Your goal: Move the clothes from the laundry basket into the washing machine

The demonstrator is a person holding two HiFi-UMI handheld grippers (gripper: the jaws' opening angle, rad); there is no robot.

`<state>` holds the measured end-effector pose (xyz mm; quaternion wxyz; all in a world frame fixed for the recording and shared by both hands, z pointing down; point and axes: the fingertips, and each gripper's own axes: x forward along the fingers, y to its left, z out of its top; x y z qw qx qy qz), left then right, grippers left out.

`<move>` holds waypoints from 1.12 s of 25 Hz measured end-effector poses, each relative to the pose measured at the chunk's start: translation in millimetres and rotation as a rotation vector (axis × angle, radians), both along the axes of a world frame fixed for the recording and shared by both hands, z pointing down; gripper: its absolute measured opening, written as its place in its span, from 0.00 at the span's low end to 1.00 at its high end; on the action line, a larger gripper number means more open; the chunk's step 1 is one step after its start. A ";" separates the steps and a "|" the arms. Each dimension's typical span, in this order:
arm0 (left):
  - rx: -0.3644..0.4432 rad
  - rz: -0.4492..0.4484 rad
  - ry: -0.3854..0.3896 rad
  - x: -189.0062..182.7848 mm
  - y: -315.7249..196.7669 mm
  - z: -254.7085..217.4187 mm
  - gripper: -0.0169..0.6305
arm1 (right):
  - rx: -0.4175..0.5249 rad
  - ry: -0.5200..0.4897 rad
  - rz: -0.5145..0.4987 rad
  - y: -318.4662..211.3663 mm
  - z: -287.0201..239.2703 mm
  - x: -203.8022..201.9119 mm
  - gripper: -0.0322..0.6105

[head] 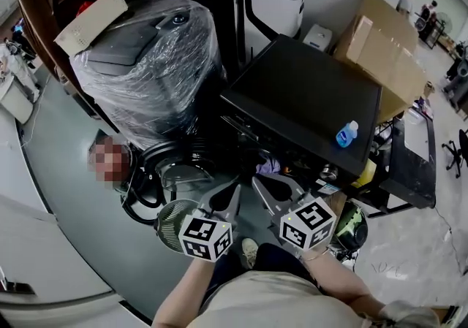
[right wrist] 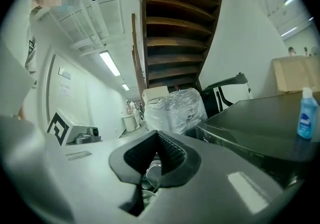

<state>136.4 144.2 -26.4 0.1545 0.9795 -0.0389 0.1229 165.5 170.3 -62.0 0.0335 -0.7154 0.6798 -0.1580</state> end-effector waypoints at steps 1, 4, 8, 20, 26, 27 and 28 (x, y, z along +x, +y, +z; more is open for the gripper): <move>-0.005 -0.001 0.005 -3.4 -0.7 -2.7 0.04 | 0.004 0.007 0.002 -1.0 -2.1 -2.2 0.09; -0.003 -0.005 0.005 -15.1 -3.8 -8.7 0.04 | 0.006 0.023 0.006 -3.3 -5.4 -9.8 0.09; 0.034 -0.008 -0.020 -29.9 -9.1 -9.0 0.04 | -0.009 0.018 0.013 -4.3 -4.3 -19.6 0.09; 0.030 0.008 -0.041 -40.3 -9.3 -5.3 0.04 | -0.035 0.007 -0.007 -6.4 7.6 -35.0 0.09; 0.013 0.021 -0.030 -42.8 -6.8 -5.0 0.04 | -0.029 -0.014 -0.017 -5.2 5.7 -36.5 0.09; 0.012 0.023 -0.029 -43.6 -6.8 -5.7 0.04 | -0.030 -0.009 -0.019 -5.4 5.1 -37.0 0.09; 0.012 0.023 -0.030 -44.4 -6.8 -6.1 0.04 | -0.033 -0.006 -0.021 -5.6 4.9 -37.4 0.09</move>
